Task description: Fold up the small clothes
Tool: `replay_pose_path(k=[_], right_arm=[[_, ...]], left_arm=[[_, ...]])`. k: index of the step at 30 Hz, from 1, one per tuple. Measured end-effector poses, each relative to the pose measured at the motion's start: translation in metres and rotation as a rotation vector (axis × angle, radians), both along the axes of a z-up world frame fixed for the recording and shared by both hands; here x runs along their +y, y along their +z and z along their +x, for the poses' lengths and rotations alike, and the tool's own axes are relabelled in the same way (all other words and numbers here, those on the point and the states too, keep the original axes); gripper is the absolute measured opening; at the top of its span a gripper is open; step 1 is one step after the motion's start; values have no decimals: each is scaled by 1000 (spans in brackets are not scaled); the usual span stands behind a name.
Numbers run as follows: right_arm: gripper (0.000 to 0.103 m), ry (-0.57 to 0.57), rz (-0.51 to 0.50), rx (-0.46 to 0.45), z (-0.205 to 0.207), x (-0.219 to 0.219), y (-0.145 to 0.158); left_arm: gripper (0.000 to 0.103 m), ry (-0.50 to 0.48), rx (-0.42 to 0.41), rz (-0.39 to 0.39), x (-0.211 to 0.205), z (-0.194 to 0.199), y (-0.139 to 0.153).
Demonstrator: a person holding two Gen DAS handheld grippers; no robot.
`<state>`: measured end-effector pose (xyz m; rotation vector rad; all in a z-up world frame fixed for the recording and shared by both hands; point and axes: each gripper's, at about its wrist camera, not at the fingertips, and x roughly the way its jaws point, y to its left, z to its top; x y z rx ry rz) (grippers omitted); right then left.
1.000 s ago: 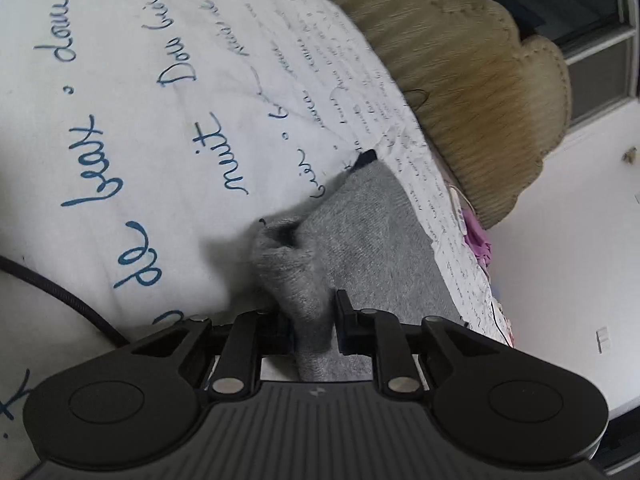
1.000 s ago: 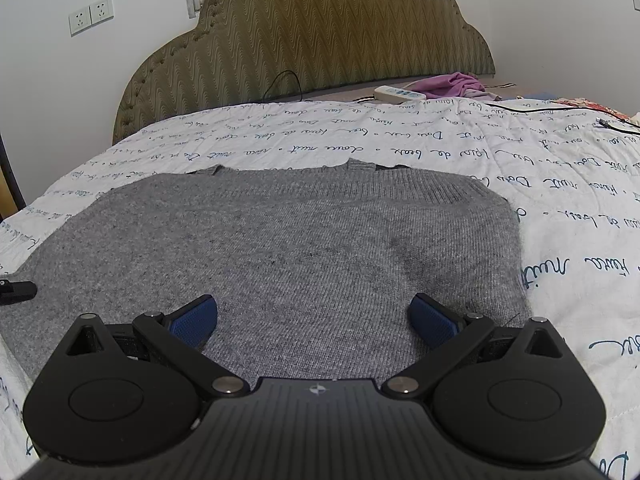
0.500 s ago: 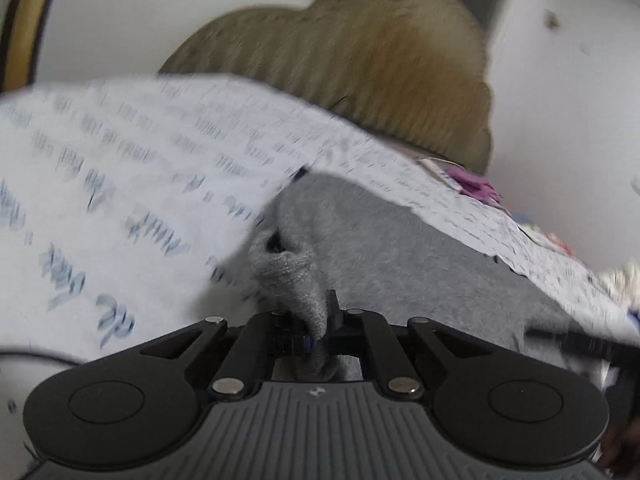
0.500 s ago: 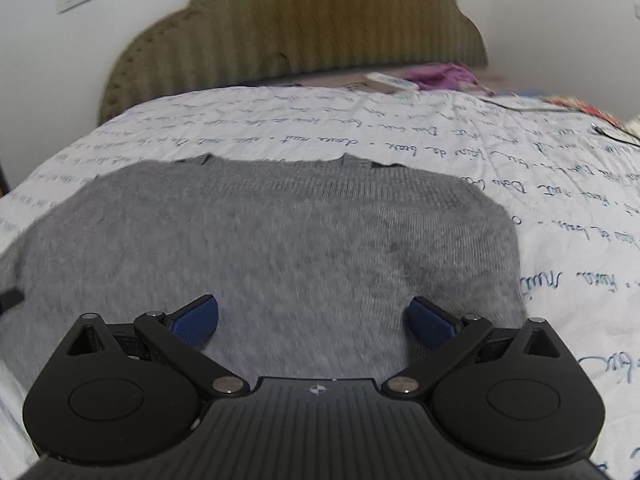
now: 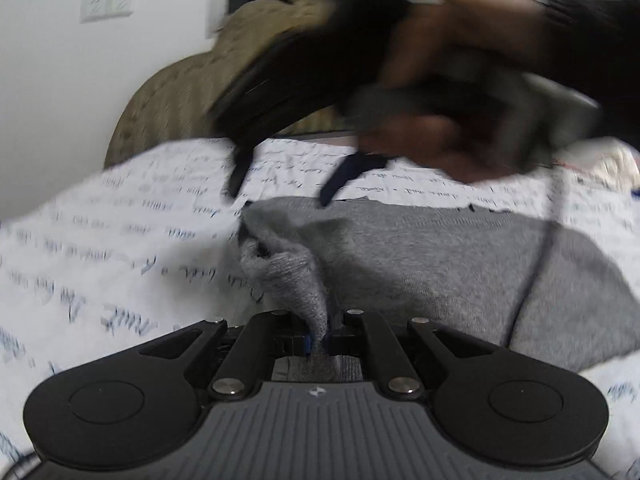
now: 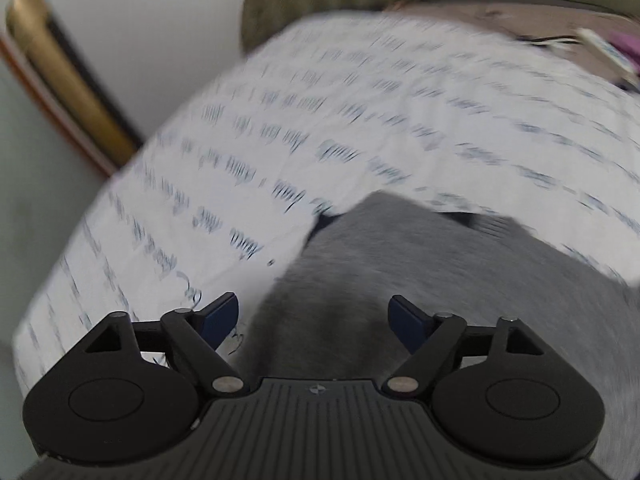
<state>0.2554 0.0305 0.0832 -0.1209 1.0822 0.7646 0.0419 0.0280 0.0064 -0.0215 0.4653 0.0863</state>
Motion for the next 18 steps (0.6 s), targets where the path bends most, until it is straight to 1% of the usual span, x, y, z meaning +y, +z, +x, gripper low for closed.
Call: replay_pose_path(k=[2, 3, 4, 5, 8, 10, 11, 12, 13, 14, 15, 18], right_arm=[[82, 43, -101, -4, 2, 29, -9], [79, 53, -151, -7, 4, 39, -14], [72, 67, -199, -3, 5, 50, -19], [68, 83, -239, 2, 7, 60, -23], [65, 133, -362, -8, 1, 82, -38], [57, 173, -420, -45, -6, 90, -44], [53, 180, -424, -60, -8, 90, -45], [45, 184, -418, -71, -9, 87, -45], [32, 186, -405, -74, -9, 83, -43], [24, 181, -388, -78, -6, 75, -40], [14, 167, -358, -75, -3, 64, -36], [12, 97, -197, -27, 9, 20, -22]], left_arm=[[5, -17, 11, 25, -3, 3, -2], [5, -22, 15, 33, -5, 4, -3], [5, -25, 16, 41, -7, 4, -4], [5, -31, 12, 55, -9, 4, -3], [5, -58, 0, 104, -16, 3, -3], [5, -68, 1, 118, -21, 1, -4], [6, -69, 8, 120, -21, 2, -4], [6, -70, 12, 122, -21, 2, -5], [6, -72, 13, 123, -21, 2, -4], [6, -75, 13, 123, -21, 1, -3], [6, -76, 11, 123, -22, 0, -2], [6, -87, 0, 128, -28, 2, 5]])
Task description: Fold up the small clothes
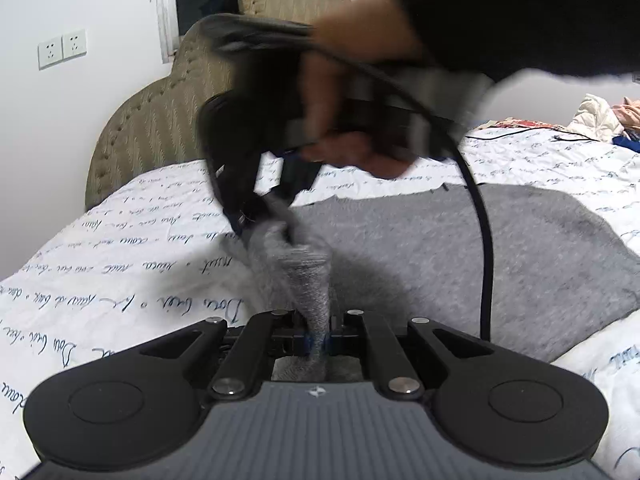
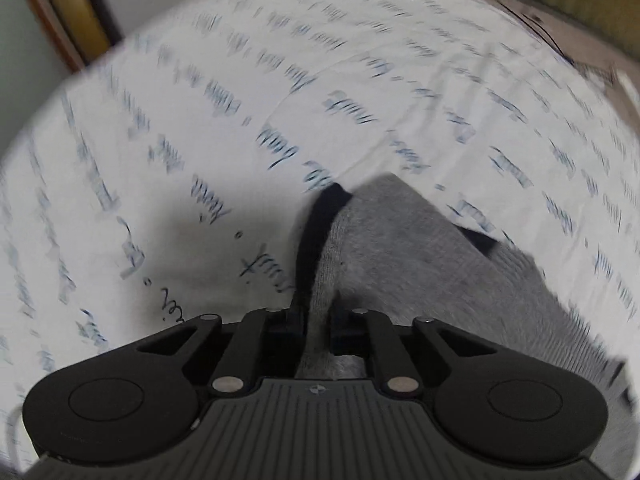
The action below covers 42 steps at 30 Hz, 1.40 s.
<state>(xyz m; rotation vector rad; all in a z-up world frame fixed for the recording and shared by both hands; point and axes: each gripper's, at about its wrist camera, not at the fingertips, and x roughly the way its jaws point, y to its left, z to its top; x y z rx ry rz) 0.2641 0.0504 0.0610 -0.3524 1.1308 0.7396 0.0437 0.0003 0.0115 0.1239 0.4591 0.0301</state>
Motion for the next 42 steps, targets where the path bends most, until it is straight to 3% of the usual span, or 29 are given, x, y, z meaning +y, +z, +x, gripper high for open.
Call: replay_pose_path(k=[5, 11, 15, 19, 23, 28, 31, 34, 36, 40, 42], right_arm=[[12, -150, 288, 57, 8, -90, 18], [12, -312, 517, 66, 2, -221, 30], [12, -440, 570, 69, -5, -304, 9], [13, -561, 576, 111, -9, -359, -34], [12, -587, 679, 153, -13, -379, -60], [13, -532, 767, 94, -7, -388, -39], [13, -526, 751, 75, -1, -402, -33], [11, -577, 698, 99, 6, -421, -53], [11, -605, 737, 122, 3, -430, -67], [12, -578, 774, 86, -3, -430, -56], [12, -574, 739, 74, 2, -428, -53]], left_arm=[[6, -68, -37, 14, -23, -7, 18], [6, -235, -55, 31, -84, -2, 28], [6, -348, 6, 54, -136, 1, 11], [6, -404, 62, 117, -170, -1, -8], [6, -412, 67, 155, -181, -1, -9], [6, -443, 23, 165, -200, 4, 7], [6, -467, 50, 160, -219, 10, -1], [6, -469, 94, 177, -230, 16, -16], [6, -473, 89, 182, -231, 15, -17], [6, -485, 81, 155, -234, 17, -8], [6, -487, 89, 163, -241, 16, -12]])
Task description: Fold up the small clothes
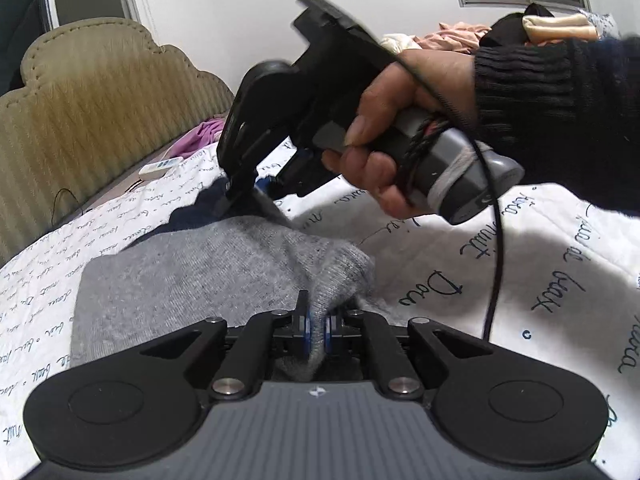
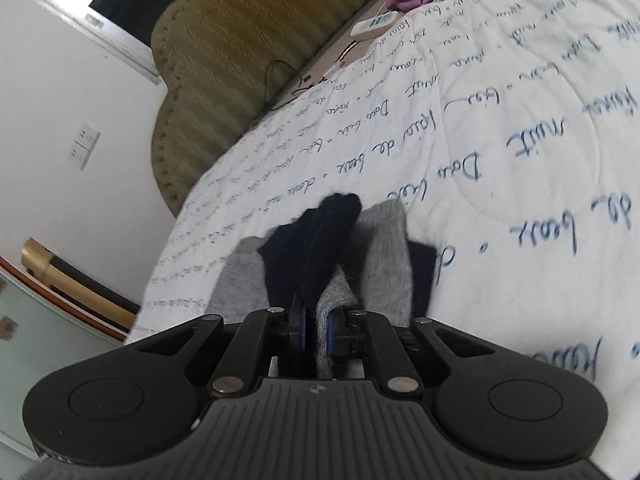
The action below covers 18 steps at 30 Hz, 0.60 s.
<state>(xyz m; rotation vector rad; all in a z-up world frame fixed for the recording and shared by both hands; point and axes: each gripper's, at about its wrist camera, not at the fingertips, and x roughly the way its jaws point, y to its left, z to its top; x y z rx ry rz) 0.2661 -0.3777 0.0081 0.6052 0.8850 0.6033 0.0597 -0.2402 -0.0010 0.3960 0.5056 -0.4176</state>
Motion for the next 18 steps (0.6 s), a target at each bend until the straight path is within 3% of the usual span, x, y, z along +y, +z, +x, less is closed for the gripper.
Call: replay_pose_path(k=[3, 5, 8, 10, 11, 13, 14, 15, 16, 18], right_arm=[[11, -6, -28, 50, 7, -2, -13], [12, -17, -9, 35, 2, -3, -7], [12, -15, -12, 14, -2, -5, -2], [18, -28, -47, 49, 1, -5, -15], [22, -39, -23, 50, 0, -8, -16], [36, -79, 35, 69, -7, -15, -11], [43, -98, 47, 52, -13, -19, -4], [53, -115, 52, 22, -23, -23, 4], [58, -133, 57, -11, -35, -28, 11], [56, -139, 59, -57, -62, -34, 23]], left_arm=[[6, 10, 17, 9, 0, 1, -5], [6, -2, 6, -10, 3, -3, 0], [6, -29, 16, 41, -2, -1, -11], [9, -42, 0, 45, -1, -3, -8], [17, -52, 14, 5, 6, -5, -1], [46, -103, 49, -105, 29, -10, 13], [73, -112, 53, -144, 41, -16, 19], [81, -113, 38, -194, 58, -26, 26], [80, -115, 19, -242, 76, -35, 32], [80, -100, 24, -320, 111, -45, 44]])
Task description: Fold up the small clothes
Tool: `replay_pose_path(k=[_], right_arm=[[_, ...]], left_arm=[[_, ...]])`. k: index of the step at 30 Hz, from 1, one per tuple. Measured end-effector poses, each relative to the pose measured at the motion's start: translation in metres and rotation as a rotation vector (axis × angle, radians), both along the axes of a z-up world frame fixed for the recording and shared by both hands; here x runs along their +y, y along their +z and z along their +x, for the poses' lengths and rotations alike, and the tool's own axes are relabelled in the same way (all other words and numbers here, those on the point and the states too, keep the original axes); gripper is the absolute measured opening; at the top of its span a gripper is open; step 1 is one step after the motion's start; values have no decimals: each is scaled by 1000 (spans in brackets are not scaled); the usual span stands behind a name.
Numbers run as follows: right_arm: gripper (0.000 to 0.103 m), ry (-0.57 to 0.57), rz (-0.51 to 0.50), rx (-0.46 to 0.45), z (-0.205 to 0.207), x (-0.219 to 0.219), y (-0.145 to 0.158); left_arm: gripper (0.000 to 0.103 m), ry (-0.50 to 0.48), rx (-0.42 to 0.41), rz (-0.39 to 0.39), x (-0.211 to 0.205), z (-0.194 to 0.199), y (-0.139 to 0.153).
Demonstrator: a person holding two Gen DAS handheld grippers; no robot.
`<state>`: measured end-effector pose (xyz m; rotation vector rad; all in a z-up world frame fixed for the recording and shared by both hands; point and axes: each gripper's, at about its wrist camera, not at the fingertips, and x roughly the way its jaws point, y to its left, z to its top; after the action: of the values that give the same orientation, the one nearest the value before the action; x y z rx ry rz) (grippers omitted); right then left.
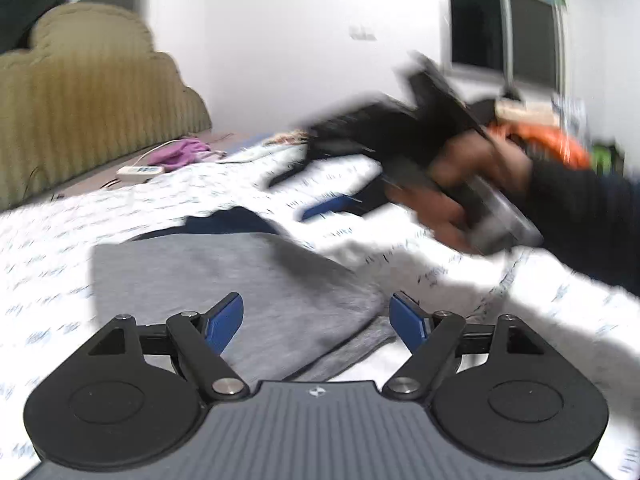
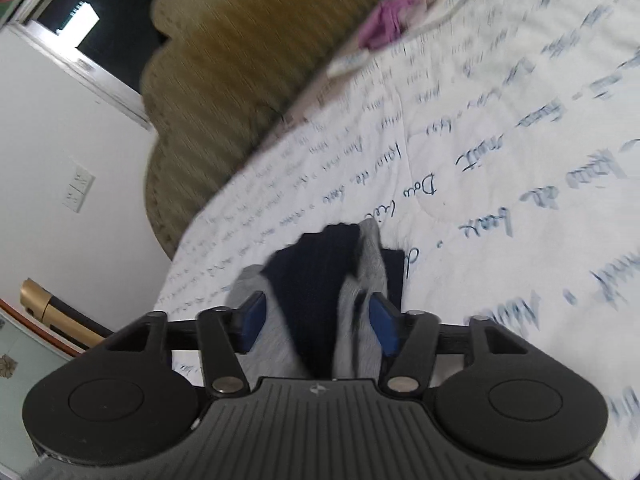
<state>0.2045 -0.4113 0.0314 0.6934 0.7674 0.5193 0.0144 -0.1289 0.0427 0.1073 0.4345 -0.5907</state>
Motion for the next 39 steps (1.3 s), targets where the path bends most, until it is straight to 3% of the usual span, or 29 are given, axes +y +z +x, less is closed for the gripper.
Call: replay_pose_path(k=[3, 6, 9, 11, 16, 17, 18, 19, 20, 24, 26, 29, 31, 33, 34, 35, 36, 37, 38, 39], right_arm=[[56, 20, -45, -73, -48, 3, 12], [57, 111, -73, -103, -79, 23, 11], [58, 136, -193, -38, -85, 46, -10], [56, 119, -188, 10, -85, 48, -19], [56, -41, -158, -40, -101, 17, -2], [55, -53, -171, -19, -100, 12, -4], [50, -35, -187, 1, -99, 12, -7], [30, 8, -198, 22, -98, 15, -12], [18, 58, -198, 42, -97, 19, -17], [13, 85, -190, -16, -105, 28, -9], [10, 107, -164, -59, -112, 31, 5], [8, 132, -232, -7, -116, 30, -7], [10, 115, -278, 63, -107, 28, -32], [19, 90, -185, 71, -107, 22, -32], [27, 79, -148, 62, -107, 18, -26], [39, 71, -116, 36, -107, 14, -20], [59, 56, -93, 9, -105, 9, -13], [76, 31, -87, -12, -100, 3, -7], [79, -6, -95, -26, -92, -2, -2], [79, -44, -100, -38, -83, -8, 2]], left_arm=[[80, 130, 69, -102, 46, 14, 3], [79, 259, 246, -209, 71, 53, -11], [79, 359, 311, -133, 67, 75, -25], [79, 359, 376, -142, 68, 75, -30], [79, 337, 454, -200, 75, 69, -34], [72, 337, 462, -208, 74, 64, -37], [58, 339, 470, -207, 74, 66, -37], [46, 338, 480, -207, 74, 71, -39], [24, 338, 507, -220, 76, 76, -40], [15, 341, 587, -273, 89, 79, -27], [14, 327, 592, -239, 93, 80, -22], [14, 326, 633, -240, 99, 84, -40], [15, 304, 594, -220, 95, 80, -37], [27, 300, 553, -226, 97, 74, -29], [32, 305, 533, -233, 101, 72, -24], [46, 310, 509, -240, 105, 71, -18], [67, 317, 481, -255, 111, 71, -12], [77, 333, 455, -274, 117, 74, -7], [83, 357, 432, -293, 122, 80, -3], [83, 382, 420, -321, 127, 90, -1]])
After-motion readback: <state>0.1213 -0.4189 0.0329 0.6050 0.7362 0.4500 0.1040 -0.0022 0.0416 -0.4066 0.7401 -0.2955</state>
